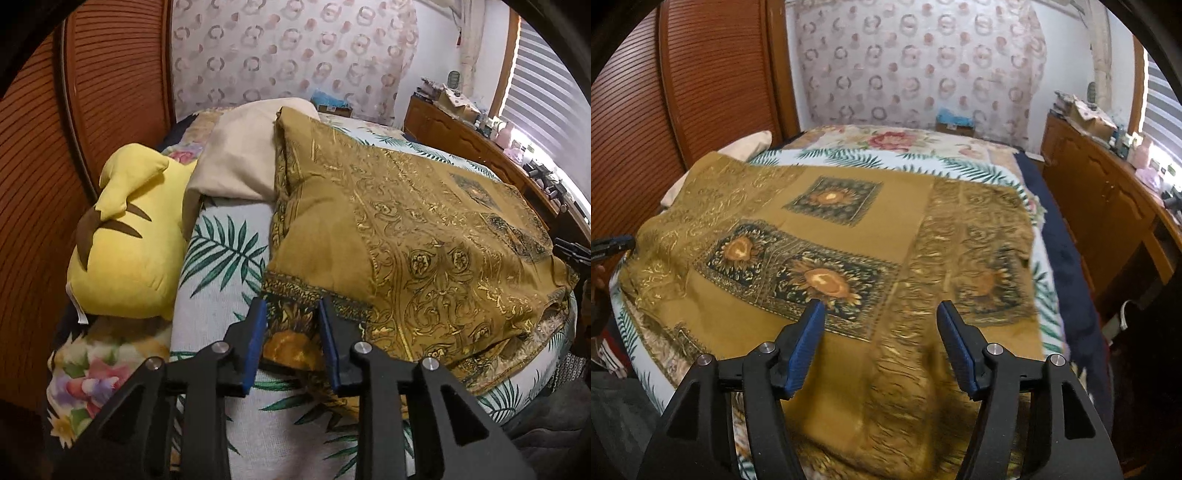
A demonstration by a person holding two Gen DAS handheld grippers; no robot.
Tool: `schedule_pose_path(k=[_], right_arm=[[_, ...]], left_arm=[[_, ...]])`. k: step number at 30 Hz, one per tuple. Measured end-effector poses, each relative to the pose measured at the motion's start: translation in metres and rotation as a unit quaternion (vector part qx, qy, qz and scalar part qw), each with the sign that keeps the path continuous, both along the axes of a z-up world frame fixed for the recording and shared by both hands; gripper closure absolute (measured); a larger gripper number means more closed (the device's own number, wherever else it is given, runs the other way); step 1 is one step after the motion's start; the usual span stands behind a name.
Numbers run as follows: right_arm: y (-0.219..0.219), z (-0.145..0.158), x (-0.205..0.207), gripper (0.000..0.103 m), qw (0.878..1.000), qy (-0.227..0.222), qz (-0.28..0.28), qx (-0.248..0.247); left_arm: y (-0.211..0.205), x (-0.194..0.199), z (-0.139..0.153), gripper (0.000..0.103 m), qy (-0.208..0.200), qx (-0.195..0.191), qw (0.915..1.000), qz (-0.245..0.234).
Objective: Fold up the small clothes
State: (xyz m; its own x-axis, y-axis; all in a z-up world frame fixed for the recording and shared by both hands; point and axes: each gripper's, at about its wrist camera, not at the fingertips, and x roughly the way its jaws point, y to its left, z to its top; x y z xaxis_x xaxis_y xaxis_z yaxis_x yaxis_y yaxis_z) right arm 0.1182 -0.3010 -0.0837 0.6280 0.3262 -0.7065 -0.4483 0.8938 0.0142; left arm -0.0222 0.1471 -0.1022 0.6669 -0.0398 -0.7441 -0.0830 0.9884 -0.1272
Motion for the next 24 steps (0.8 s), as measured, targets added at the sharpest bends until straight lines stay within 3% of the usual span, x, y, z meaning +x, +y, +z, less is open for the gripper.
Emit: schedule_pose_path(k=[4,8,24], right_arm=[[0.014,-0.009,0.001,0.038,1.000,-0.001,0.010,-0.009],[0.026,-0.015,-0.002,0.030,1.000,-0.007,0.024,-0.015],[0.036,-0.034,-0.003,0.029,1.000,0.003,0.022,-0.017]], left_arm=[[-0.003,0.000,-0.004,0.076,0.007,0.005,1.0000,-0.003],[-0.004,0.002,-0.006,0.076,0.013,0.006,0.9999,-0.002],[-0.008,0.004,-0.009,0.071,0.011,0.011,0.9998,0.014]])
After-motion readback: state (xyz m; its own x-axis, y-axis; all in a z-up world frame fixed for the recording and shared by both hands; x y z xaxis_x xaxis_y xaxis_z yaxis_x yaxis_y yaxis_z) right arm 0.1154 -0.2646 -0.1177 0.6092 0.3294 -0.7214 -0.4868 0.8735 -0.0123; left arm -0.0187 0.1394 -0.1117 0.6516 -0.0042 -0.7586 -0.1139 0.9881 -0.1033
